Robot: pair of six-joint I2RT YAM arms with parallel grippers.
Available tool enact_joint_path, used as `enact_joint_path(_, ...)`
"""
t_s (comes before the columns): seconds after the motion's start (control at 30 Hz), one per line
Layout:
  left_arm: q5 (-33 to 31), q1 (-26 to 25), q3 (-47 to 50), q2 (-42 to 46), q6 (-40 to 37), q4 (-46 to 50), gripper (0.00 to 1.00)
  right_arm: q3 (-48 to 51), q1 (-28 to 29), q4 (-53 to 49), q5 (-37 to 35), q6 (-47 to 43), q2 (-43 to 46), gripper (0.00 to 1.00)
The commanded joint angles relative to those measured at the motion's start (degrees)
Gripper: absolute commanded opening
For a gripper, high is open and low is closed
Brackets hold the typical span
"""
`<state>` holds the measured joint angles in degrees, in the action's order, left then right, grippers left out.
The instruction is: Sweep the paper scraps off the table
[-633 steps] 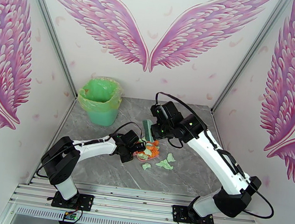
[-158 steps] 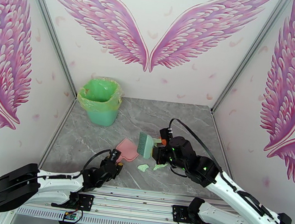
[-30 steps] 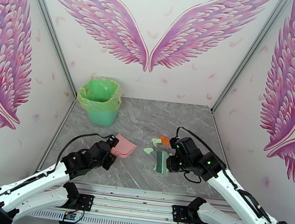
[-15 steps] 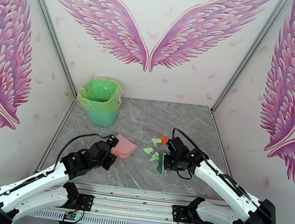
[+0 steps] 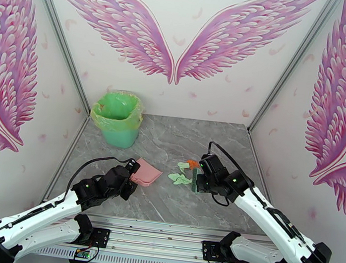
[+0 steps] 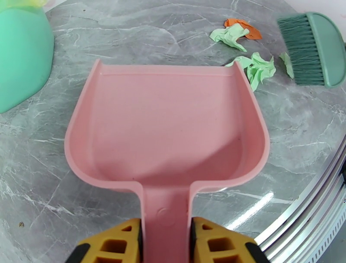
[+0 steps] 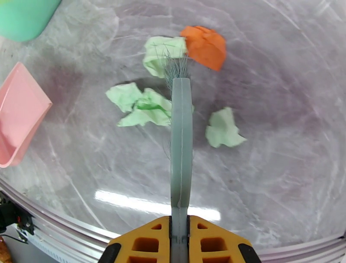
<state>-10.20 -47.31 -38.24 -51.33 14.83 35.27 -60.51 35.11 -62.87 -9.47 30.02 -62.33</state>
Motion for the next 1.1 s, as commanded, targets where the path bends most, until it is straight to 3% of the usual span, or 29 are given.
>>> enact_joint_path(0.0, 0.46, -0.15, -0.45, -0.45, -0.8, -1.24, 0.0, 1.72, -0.55, -6.86, -4.46, 1.02, 2.37, 0.0)
enact_joint_path(0.17, 0.87, -0.18, -0.43, -0.59, -1.03, -1.36, 0.0, 4.66, -1.71, -5.77, -4.76, 1.86, 4.24, 0.0)
enact_joint_path(0.33, 1.15, -0.42, -0.35, -0.43, -0.94, -1.17, 0.0, 6.82, -5.19, 0.33, -3.93, 0.14, 0.76, 0.0)
enact_joint_path(0.77, 1.56, -0.94, -0.53, -2.29, -1.12, -1.32, 0.0, 4.27, -11.06, 17.13, 5.95, -0.24, -8.4, 0.0)
enact_joint_path(1.07, 2.2, -4.41, -0.69, -2.96, -0.74, -0.98, 0.0, -0.45, -12.4, 16.86, 6.01, -1.38, -9.97, 0.0)
